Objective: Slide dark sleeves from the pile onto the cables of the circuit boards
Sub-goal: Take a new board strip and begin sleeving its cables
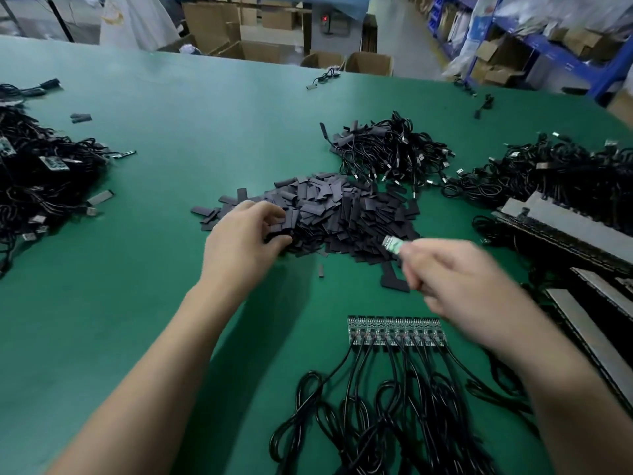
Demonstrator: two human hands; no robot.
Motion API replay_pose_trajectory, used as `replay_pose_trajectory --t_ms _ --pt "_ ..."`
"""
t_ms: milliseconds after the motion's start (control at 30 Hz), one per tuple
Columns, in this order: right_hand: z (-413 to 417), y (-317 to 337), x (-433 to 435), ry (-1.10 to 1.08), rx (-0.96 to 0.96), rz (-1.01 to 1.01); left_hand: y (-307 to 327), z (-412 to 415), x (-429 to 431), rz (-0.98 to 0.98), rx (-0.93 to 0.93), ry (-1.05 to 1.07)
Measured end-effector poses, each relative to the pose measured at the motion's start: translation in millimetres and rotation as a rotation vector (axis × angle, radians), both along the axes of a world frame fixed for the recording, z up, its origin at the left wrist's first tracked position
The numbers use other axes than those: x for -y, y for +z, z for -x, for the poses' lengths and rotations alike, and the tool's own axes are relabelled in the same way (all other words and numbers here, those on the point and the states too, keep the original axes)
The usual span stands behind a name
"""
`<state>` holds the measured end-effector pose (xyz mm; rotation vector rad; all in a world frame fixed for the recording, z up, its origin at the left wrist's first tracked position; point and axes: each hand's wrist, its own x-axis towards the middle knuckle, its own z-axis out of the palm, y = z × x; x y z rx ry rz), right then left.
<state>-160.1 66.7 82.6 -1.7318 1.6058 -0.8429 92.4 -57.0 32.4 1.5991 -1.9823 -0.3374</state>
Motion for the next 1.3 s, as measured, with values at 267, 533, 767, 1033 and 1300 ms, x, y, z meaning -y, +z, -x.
replay_pose_trajectory --t_ms 267,533,767,1033,1300 --pt "-26.8 -61.0 1.5 -0.028 0.233 -0.090 -20.7 -3.3 9.1 0.161 0.221 0.008" --pt "-27.1 -70.4 0.7 -0.045 0.404 -0.061 6.4 9.7 -17.3 0.282 -0.094 -0.174" --pt "-22.0 -59.7 15.7 -0.080 0.253 0.038 5.6 39.0 -57.6 -0.278 -0.747 -0.403" --pt "-20.8 -70.4 12.9 0.028 0.320 -0.023 -15.5 37.2 -63.6 -0.465 -1.007 -0.570" --pt "-21.5 -67.7 4.7 0.065 0.386 -0.055 -23.9 36.8 -60.9 -0.369 -0.932 -0.625"
